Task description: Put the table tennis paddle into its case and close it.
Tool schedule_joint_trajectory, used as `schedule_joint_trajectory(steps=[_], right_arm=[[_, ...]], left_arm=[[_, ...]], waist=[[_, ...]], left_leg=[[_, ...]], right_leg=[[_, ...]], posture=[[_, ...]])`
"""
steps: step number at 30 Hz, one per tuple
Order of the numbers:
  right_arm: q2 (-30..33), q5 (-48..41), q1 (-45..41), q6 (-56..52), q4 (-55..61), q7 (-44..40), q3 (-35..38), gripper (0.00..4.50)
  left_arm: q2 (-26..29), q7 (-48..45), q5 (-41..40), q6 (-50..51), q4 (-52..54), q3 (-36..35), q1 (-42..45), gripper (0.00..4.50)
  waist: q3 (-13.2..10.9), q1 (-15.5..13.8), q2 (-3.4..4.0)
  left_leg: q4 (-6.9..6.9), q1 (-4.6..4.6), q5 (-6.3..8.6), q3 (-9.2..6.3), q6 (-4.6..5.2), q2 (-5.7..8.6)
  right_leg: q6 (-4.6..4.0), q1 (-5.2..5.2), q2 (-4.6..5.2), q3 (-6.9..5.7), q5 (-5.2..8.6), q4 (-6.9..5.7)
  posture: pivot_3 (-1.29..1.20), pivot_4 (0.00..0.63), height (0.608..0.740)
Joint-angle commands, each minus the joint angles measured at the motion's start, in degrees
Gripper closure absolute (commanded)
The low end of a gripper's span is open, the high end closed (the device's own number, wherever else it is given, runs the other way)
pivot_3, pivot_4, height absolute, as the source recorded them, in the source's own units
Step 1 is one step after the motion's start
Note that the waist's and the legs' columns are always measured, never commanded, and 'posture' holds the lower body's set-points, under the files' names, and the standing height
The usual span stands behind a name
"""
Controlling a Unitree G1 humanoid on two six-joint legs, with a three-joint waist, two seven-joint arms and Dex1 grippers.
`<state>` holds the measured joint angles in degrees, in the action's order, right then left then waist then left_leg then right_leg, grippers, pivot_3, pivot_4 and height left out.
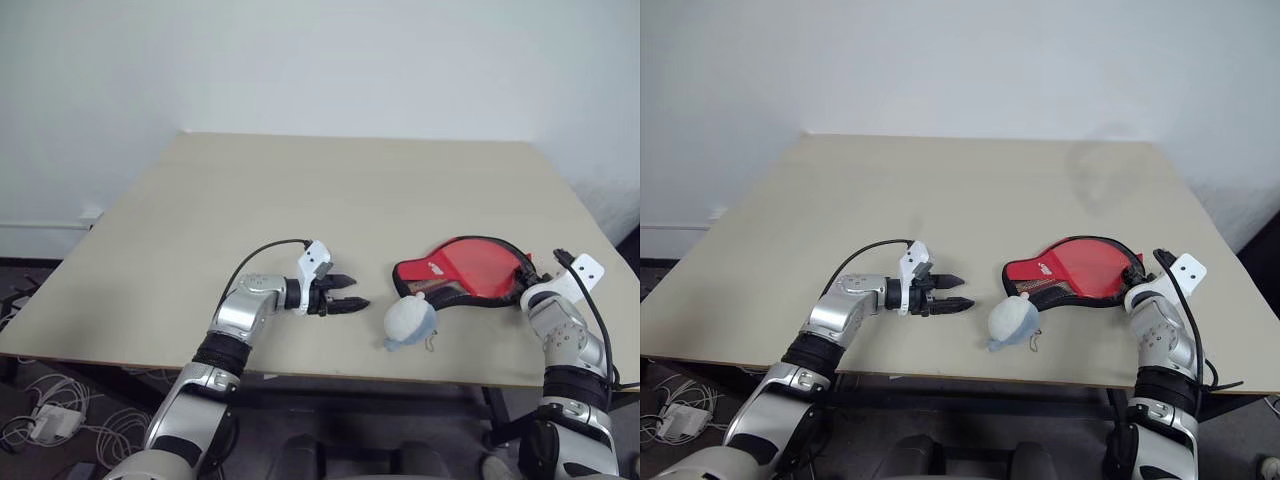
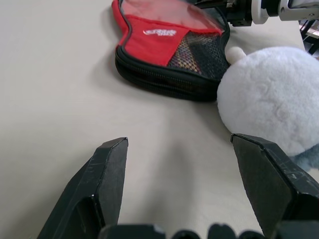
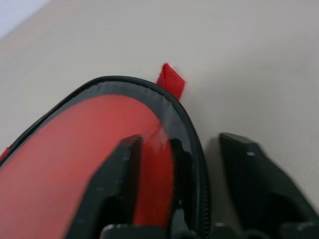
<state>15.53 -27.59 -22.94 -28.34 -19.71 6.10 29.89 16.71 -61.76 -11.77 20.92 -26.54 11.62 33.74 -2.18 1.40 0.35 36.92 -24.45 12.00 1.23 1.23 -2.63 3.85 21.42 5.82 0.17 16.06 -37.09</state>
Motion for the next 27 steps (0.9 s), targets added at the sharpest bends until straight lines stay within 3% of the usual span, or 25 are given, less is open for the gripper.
schedule_joint_trajectory(steps=[1,4,7,11,15,21,27], right_arm=[[1.7,3.3,1.8,4.1,5.3,-1.1,-1.7,0.09],[2.6,6.4,5.5,11.1,10.0,-5.2,-4.4,0.04],[1.0,-3.6,9.6,10.8,18.4,-19.4,-5.1,0.04],[2.0,-6.7,14.6,9.1,27.7,-30.0,-11.0,0.04],[5.1,-11.8,21.2,6.5,36.2,-44.6,-18.0,0.04],[9.1,-12.6,24.7,6.4,39.4,-54.8,-23.4,0.04],[10.3,-10.0,23.2,7.3,38.0,-56.4,-25.3,0.04]], left_arm=[[1.0,-0.5,-0.9,-1.7,-0.1,-2.2,2.1,0.99],[1.5,-0.3,-0.9,-2.5,-1.2,-3.3,2.6,0.99],[2.2,-0.5,-1.4,-3.0,-2.5,-4.9,3.1,0.99],[4.3,-2.8,-2.0,-3.7,-3.9,-6.4,3.1,0.99],[5.6,0.6,-0.6,-11.8,-5.2,-8.9,1.0,0.99],[7.2,3.7,0.1,-20.5,-6.8,-11.5,-2.3,0.99],[10.8,-1.5,0.1,-22.0,-4.5,-10.1,-8.3,0.99]], waist=[[0.0,0.0,0.0],[0.0,-0.2,0.02],[0.0,0.0,0.02],[0.0,0.3,0.02],[0.0,0.2,-0.01],[0.0,-0.2,-0.08],[0.0,-0.2,-0.15]], left_leg=[[0.0,0.0,0.0,0.0,0.0,0.0],[0.0,-0.02,0.0,0.0,0.0,0.03],[0.0,0.0,0.0,0.0,0.0,0.04],[0.0,0.04,0.0,-0.03,0.0,-0.02],[0.02,0.02,0.0,-0.06,0.0,-0.02],[0.12,0.03,0.01,-0.03,-0.01,0.01],[0.12,0.03,0.01,-0.02,-0.02,0.01]], right_leg=[[0.0,0.0,0.0,0.0,0.0,0.01],[0.01,0.01,0.01,0.01,0.01,0.02],[0.02,0.0,0.0,0.06,0.01,0.01],[0.02,0.0,-0.08,0.07,0.01,-0.01],[0.02,-0.02,-0.07,0.04,0.01,-0.01],[0.01,-0.1,-0.06,0.07,0.01,0.02],[0.01,-0.07,-0.07,0.09,0.01,0.01]], posture=[[0.0,0.0,0.74],[0.0,0.0,0.74],[0.0,0.0,0.74],[0.0,0.0,0.74],[0.0,0.0,0.74],[0.0,0.0,0.74],[0.0,0.0,0.74]])
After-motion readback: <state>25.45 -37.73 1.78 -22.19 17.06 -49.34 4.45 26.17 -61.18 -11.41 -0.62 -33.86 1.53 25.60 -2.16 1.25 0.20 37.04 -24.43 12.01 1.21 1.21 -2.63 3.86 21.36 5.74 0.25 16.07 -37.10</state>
